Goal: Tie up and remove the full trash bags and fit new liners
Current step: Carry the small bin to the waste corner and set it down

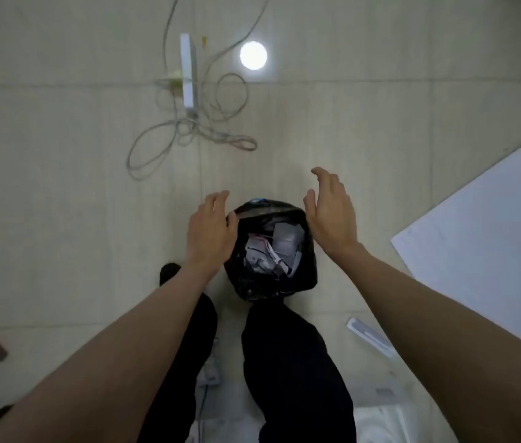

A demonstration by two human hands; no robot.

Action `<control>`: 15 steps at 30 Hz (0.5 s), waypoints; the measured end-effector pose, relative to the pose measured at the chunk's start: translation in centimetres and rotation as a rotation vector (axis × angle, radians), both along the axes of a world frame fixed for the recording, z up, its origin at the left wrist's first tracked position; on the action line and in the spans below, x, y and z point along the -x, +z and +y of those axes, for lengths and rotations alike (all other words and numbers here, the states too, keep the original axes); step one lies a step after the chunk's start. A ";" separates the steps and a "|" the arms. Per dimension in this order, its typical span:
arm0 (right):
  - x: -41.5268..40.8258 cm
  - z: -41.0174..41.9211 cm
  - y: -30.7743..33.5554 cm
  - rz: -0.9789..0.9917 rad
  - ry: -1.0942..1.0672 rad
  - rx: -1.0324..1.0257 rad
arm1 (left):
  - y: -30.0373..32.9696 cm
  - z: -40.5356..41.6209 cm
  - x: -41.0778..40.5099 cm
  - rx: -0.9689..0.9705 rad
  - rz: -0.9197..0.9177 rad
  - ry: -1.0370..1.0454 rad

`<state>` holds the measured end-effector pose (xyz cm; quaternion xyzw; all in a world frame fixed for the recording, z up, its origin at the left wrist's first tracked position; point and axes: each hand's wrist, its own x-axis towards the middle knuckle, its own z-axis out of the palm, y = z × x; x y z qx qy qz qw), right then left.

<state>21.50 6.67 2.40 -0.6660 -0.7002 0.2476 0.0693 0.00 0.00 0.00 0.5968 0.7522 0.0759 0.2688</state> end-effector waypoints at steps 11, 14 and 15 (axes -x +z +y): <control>-2.1 -9.5 -10.4 0.200 -0.262 0.291 | -9.4 -8.7 -5.0 -0.032 -0.181 0.331; -2.4 -10.6 -11.4 0.193 -0.298 0.265 | -9.8 -8.9 -5.4 -0.065 -0.221 0.385; -2.4 -10.6 -11.7 0.196 -0.304 0.256 | -10.0 -8.6 -5.1 -0.072 -0.223 0.367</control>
